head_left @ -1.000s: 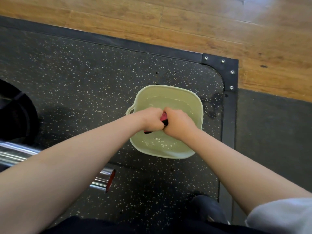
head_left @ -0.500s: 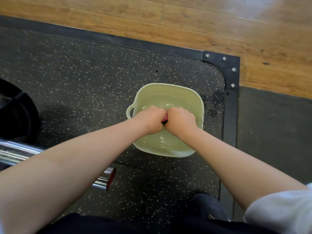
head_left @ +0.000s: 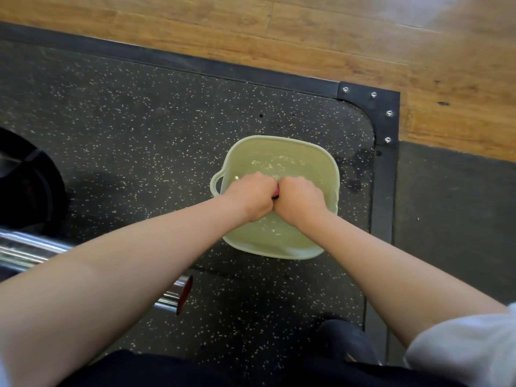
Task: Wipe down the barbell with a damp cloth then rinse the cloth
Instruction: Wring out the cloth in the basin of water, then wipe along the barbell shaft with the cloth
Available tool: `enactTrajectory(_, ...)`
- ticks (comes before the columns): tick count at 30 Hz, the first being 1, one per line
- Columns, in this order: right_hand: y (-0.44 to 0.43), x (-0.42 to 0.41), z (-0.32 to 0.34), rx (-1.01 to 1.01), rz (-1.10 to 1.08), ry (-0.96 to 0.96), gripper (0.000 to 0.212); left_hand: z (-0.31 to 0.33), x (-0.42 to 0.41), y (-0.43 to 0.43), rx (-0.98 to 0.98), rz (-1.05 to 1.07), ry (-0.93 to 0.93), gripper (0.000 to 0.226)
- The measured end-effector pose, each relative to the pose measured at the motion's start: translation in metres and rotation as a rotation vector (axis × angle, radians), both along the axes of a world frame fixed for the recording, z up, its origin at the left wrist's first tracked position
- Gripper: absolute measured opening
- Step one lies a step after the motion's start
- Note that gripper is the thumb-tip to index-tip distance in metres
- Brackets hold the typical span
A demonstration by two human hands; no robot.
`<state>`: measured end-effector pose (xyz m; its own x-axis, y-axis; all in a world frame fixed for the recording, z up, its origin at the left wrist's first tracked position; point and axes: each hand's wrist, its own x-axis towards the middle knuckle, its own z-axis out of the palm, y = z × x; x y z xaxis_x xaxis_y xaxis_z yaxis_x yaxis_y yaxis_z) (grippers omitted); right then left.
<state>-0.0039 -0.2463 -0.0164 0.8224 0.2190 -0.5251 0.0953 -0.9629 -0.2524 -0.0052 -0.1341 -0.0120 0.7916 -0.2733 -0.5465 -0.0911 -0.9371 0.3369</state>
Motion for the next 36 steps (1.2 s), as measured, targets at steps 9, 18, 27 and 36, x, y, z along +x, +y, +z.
enactTrajectory(9, -0.012, -0.001, 0.001, 0.193, -0.133, -0.088, 0.018, -0.001, 0.002, 0.011, -0.420, 0.302, 0.171, 0.034)
enactTrajectory(18, -0.016, -0.002, 0.032, 0.594, -0.509, -0.003, 0.063, 0.042, -0.002, 0.014, -0.933, 0.864, 0.557, 0.031)
enactTrajectory(27, -0.008, -0.043, 0.194, 0.947, -1.122, 0.685, 0.033, 0.189, -0.064, 0.007, -1.094, 1.221, 0.500, 0.022)
enactTrajectory(36, -0.008, -0.098, 0.393, 0.943, -0.827, 0.550, 0.040, 0.387, -0.123, 0.010, -1.068, 1.235, 0.384, 0.036)
